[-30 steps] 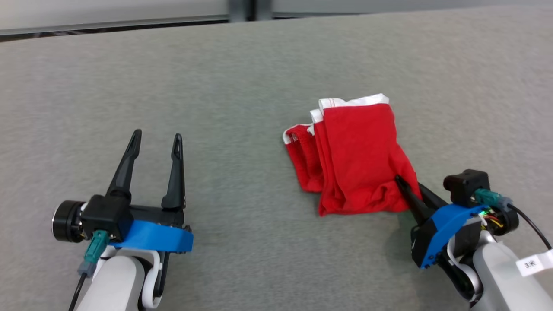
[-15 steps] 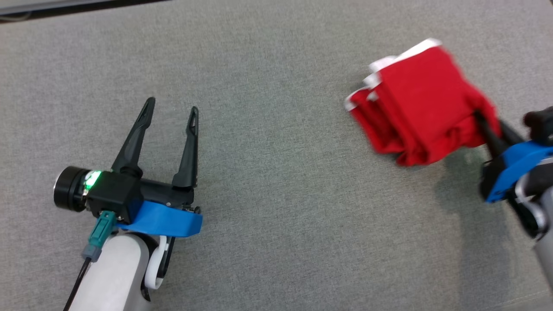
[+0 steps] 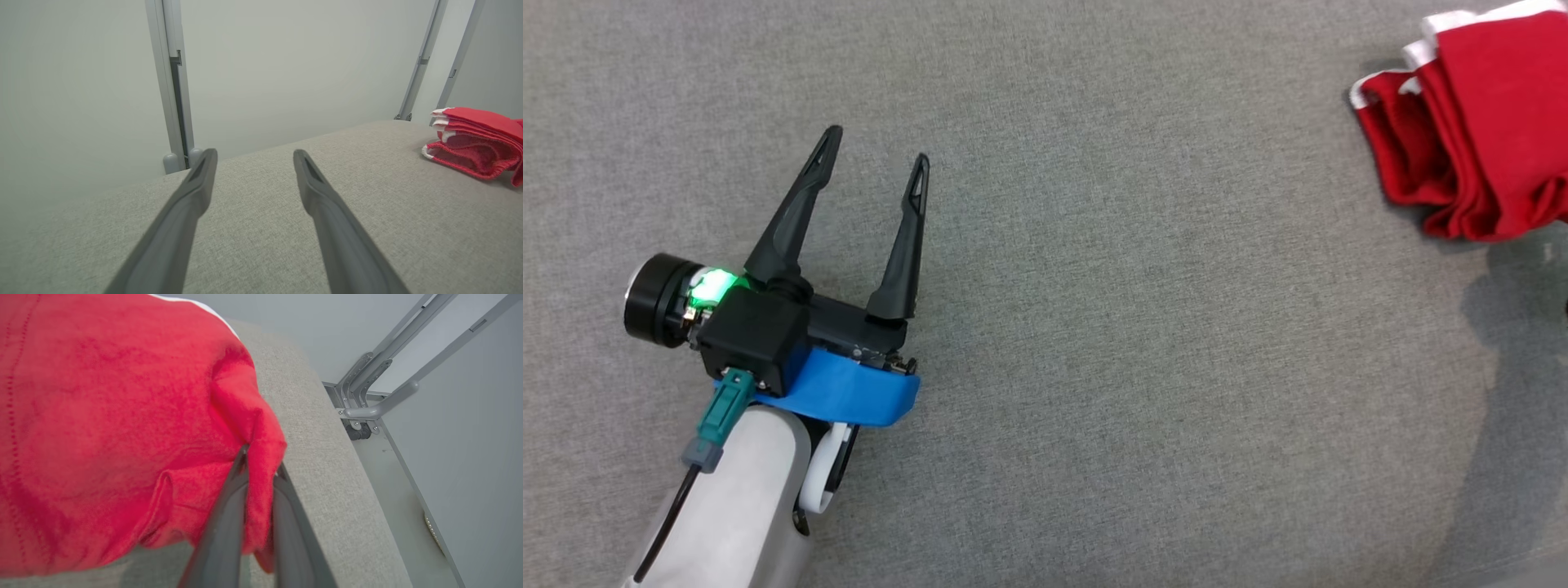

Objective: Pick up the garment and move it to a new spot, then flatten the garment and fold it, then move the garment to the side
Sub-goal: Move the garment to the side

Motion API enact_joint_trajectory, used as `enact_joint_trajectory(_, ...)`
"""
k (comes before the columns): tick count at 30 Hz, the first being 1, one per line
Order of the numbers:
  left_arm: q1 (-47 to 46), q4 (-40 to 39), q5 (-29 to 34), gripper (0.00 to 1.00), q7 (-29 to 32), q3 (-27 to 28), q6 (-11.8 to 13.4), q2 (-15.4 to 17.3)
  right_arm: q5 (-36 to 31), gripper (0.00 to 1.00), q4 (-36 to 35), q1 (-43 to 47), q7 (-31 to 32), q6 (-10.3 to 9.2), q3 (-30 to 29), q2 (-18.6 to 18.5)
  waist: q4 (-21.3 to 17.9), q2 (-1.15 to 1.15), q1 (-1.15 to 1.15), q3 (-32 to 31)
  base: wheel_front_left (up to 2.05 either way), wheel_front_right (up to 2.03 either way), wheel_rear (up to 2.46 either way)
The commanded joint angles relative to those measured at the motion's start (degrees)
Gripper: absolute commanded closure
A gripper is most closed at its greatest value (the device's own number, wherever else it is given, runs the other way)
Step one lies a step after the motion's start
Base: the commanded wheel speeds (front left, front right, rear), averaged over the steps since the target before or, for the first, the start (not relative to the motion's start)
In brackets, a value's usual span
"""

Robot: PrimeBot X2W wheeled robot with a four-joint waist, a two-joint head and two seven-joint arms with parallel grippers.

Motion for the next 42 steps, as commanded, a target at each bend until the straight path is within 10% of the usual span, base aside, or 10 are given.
enact_joint_trajectory(1,-1.0,-0.2,0.3,0.0,0.0,-0.1,-0.1,0.3,-0.3,1.0,0.4,-1.0,-0.1,-0.02,-0.7,0.0,0.3,0.0,-0.01,0.5,0.0,0.0,0.0)
enact_joint_trajectory(6,-2.0,-0.3,0.5,0.0,0.0,-0.7,-0.3,0.2,-2.9,0.95,1.2,-1.9,-1.3,-0.02,-2.7,1.2,0.7,0.0,-0.01,1.8,0.0,0.0,0.0)
enact_joint_trajectory(10,-2.2,0.0,0.2,0.0,-0.4,-0.7,-0.2,0.3,-5.6,0.0,1.0,-1.3,-2.1,-0.02,-5.2,2.5,0.8,0.0,-0.01,2.0,0.0,0.0,0.0)
enact_joint_trajectory(22,2.4,3.1,-1.7,0.0,-1.2,0.1,1.6,0.2,-11.0,0.0,-12.9,9.6,-7.1,-0.02,-13.6,14.1,1.3,0.0,-0.01,-5.1,0.0,0.0,0.0)
enact_joint_trajectory(29,7.1,4.7,-4.0,0.0,-1.7,1.8,3.6,0.0,-9.1,0.0,-25.9,19.5,-5.9,-0.02,-9.8,21.9,3.6,0.0,-0.01,-11.1,0.0,0.0,0.0)
enact_joint_trajectory(42,13.6,8.3,-7.2,0.0,-3.5,5.2,6.2,-0.3,-5.8,0.0,-36.4,27.3,-1.8,-0.02,-2.1,25.1,12.1,0.0,-0.01,-18.4,0.0,0.0,0.0)
